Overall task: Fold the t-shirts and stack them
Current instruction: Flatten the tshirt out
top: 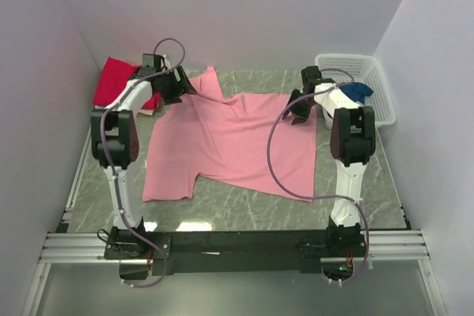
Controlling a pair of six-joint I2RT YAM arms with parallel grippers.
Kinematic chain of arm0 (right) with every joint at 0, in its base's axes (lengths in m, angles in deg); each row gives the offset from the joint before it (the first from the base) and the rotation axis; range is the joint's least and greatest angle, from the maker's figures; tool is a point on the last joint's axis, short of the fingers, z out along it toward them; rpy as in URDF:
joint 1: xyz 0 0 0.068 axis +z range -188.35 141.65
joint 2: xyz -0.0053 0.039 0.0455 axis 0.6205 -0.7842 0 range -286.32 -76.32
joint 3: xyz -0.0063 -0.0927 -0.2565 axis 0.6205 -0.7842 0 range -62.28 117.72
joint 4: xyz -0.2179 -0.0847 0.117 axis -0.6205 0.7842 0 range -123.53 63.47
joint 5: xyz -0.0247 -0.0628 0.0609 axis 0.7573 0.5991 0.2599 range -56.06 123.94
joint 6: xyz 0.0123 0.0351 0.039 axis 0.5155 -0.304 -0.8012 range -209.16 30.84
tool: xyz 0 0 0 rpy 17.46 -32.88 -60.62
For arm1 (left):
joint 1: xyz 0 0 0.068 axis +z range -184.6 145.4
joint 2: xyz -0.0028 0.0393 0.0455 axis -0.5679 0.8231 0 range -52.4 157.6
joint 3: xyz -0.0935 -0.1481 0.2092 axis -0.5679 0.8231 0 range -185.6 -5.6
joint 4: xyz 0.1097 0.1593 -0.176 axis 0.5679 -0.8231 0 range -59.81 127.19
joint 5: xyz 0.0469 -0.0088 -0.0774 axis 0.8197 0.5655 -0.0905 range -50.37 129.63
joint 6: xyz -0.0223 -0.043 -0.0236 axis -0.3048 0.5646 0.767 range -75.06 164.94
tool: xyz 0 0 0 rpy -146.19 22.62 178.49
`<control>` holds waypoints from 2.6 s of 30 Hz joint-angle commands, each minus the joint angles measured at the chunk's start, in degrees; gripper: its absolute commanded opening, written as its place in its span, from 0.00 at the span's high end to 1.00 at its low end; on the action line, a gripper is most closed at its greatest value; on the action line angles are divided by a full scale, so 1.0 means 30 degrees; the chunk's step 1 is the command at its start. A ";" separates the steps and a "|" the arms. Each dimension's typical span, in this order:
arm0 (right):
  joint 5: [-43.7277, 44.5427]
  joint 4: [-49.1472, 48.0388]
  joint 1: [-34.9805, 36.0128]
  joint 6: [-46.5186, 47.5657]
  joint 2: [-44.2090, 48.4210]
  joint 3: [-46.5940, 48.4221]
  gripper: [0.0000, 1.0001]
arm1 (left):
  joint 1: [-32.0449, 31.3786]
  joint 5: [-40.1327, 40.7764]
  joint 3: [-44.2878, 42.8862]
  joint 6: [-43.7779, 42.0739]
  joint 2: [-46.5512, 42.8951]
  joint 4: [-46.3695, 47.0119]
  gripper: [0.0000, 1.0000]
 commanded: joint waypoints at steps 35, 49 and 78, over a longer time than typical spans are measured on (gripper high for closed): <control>0.2420 -0.3324 0.4057 -0.0152 0.8086 -1.2101 0.47 | -0.0113 0.3609 1.3760 -0.0214 -0.7315 0.3628 0.18; 0.3447 -0.0072 0.3121 0.0551 0.3925 -0.6100 0.47 | -0.0113 0.2966 0.8813 0.0225 -0.2713 0.3043 0.18; 0.2069 -0.1710 0.2973 -0.0004 0.9428 -0.9456 0.46 | 0.2957 1.0231 2.1898 0.5731 -1.9231 0.0142 0.21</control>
